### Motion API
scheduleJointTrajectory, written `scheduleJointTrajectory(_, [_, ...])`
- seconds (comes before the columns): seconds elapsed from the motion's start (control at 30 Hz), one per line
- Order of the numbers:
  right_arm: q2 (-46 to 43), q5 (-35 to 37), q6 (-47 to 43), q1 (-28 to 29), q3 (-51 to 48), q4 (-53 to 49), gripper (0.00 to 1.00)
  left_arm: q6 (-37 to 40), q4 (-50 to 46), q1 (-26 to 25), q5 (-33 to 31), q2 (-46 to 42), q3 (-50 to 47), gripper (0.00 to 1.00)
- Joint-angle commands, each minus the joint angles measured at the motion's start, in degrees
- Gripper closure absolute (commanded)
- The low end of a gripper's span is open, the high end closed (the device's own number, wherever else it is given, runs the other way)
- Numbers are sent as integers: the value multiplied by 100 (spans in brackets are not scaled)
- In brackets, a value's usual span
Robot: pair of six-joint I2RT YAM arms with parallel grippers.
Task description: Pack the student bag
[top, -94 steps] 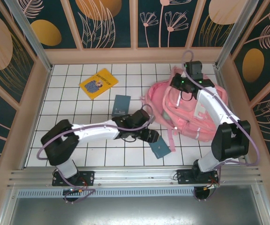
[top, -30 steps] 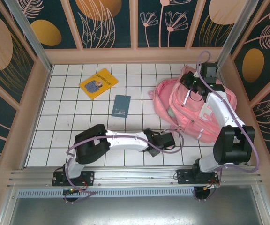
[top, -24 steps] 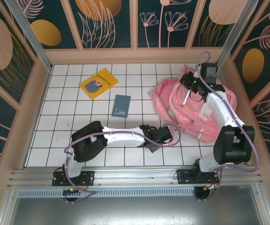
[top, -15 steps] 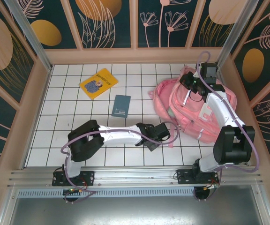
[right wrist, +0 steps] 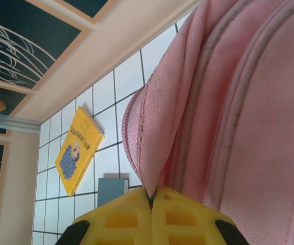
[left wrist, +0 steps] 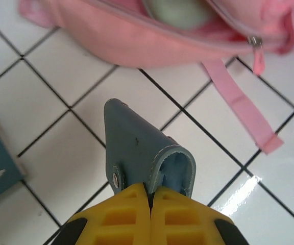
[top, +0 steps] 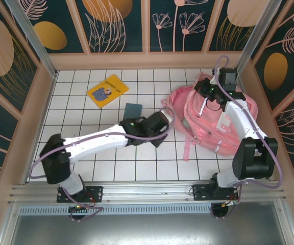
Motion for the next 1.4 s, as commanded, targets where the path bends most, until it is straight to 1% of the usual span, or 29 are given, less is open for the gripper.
scheduleJointTrajectory(0.0, [-351, -476, -163, 105, 137, -92, 100, -386, 441, 431, 575, -720, -353, 100])
scheduleJointTrajectory(0.13, [-411, -1022, -163, 111, 68, -98, 100, -830, 1119, 1045, 1339, -1379, -793, 100])
scheduleJointTrajectory(0.27, [-650, -1823, 14, 148, -274, 410, 100, -1387, 1953, 1619, 2324, -1731, -1131, 100])
scheduleJointTrajectory(0.37, [-635, -2447, 218, 228, -275, 638, 100, -1763, 2500, 1868, 2747, -1798, -1239, 100])
scheduleJointTrajectory(0.5, [-580, -3148, 923, 291, -204, 1054, 100, -2404, 3305, 2145, 3351, -1679, -1373, 100])
scheduleJointTrajectory(0.6, [-637, -3294, 1259, 315, -83, 1022, 100, -3224, 4454, 2208, 3894, -1468, -1708, 100])
scheduleJointTrajectory(0.7, [-709, -3408, 1488, 312, 0, 912, 100, -4189, 5823, 2210, 4247, -1177, -2154, 100])
scheduleJointTrajectory(0.77, [-760, -3501, 1703, 311, -5, 953, 100, -4739, 6588, 2212, 4327, -959, -2352, 100])
scheduleJointTrajectory(0.87, [-821, -3611, 1967, 300, 18, 1007, 100, -5232, 7315, 2211, 4372, -624, -2512, 100])
scheduleJointTrajectory(1.07, [-914, -3636, 2120, 262, 243, 844, 100, -5818, 8202, 2211, 4274, -93, -2596, 100])
scheduleJointTrajectory(1.17, [-915, -3647, 2122, 251, 355, 721, 100, -6292, 8924, 2204, 4288, 289, -2595, 100])
scheduleJointTrajectory(1.3, [-905, -3661, 2153, 231, 506, 600, 100, -7305, 10449, 2212, 4342, 1122, -2508, 100])
scheduleJointTrajectory(1.37, [-905, -3666, 2140, 223, 555, 542, 100, -7677, 10951, 2206, 4346, 1463, -2400, 100])
